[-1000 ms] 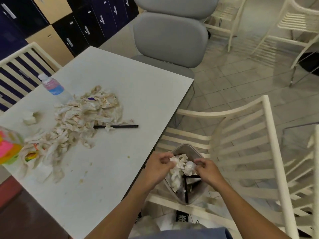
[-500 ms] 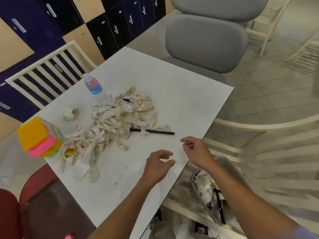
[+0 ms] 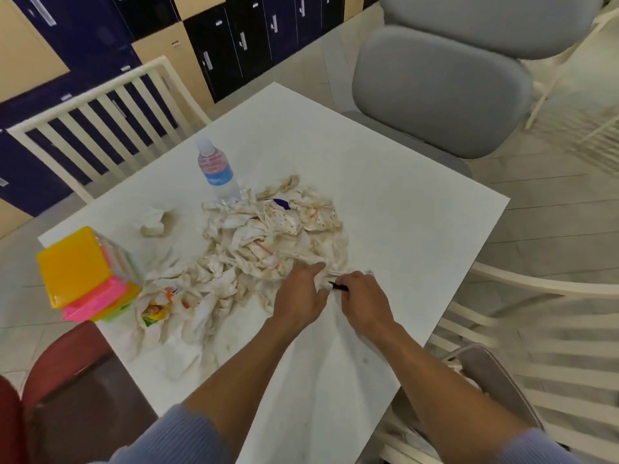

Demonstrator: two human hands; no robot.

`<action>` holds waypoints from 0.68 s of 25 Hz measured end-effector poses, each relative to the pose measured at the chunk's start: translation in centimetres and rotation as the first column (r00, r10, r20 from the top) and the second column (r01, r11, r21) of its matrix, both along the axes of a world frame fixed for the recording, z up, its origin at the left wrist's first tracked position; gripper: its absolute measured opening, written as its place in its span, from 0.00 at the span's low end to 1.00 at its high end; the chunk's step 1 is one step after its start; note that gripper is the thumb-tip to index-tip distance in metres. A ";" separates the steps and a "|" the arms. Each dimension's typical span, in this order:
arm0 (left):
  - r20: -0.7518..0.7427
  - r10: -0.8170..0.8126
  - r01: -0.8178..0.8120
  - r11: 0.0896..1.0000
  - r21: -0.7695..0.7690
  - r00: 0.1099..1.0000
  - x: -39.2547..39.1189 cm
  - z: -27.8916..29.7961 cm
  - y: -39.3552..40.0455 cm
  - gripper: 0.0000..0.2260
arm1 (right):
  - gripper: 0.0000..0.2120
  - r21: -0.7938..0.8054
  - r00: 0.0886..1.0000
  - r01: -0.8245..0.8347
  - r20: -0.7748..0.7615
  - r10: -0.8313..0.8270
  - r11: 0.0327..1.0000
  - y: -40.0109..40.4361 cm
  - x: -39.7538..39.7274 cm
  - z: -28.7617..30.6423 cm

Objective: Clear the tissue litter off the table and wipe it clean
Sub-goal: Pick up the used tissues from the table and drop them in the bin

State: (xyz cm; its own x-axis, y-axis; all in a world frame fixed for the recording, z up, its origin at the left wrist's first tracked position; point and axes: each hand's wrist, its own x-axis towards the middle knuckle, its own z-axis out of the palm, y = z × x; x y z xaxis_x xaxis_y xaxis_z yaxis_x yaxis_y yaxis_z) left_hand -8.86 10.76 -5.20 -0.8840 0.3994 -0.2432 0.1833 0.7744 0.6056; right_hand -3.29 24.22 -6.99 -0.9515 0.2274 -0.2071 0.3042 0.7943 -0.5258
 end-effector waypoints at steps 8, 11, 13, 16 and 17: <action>-0.044 -0.034 0.028 0.992 -0.126 0.998 -1.0 -1.6 0.1 0.06 | 0.19 0.001 0.997 -0.041 0.062 0.041 0.999 0.1 1.5 -0.4; -0.059 0.035 -0.039 0.997 -0.066 0.998 -0.4 -0.9 0.4 0.07 | 0.21 -0.004 0.995 -0.057 0.083 0.057 0.998 0.9 2.5 -0.3; -0.076 0.092 -0.093 0.996 -0.008 0.993 0.2 0.2 0.6 0.07 | 0.22 -0.042 0.994 -0.044 0.098 0.048 0.998 1.6 3.3 0.1; -0.022 0.191 -0.188 0.976 0.109 0.981 1.5 2.4 1.2 0.06 | 0.21 -0.108 0.995 0.007 0.097 0.004 0.994 3.4 4.9 0.6; 0.014 0.216 -0.216 0.966 0.145 0.976 2.2 3.3 1.5 0.06 | 0.20 -0.127 0.996 0.026 0.092 -0.014 0.992 4.1 5.6 0.8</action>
State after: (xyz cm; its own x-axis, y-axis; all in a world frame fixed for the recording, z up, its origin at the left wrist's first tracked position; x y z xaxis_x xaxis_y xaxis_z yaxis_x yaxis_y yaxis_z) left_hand -6.69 12.22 -1.94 -0.9535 0.2300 -0.1949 0.0227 0.6995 0.7143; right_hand 2.32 28.32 -6.22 -0.9230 0.2125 -0.3207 0.3704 0.7159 -0.5919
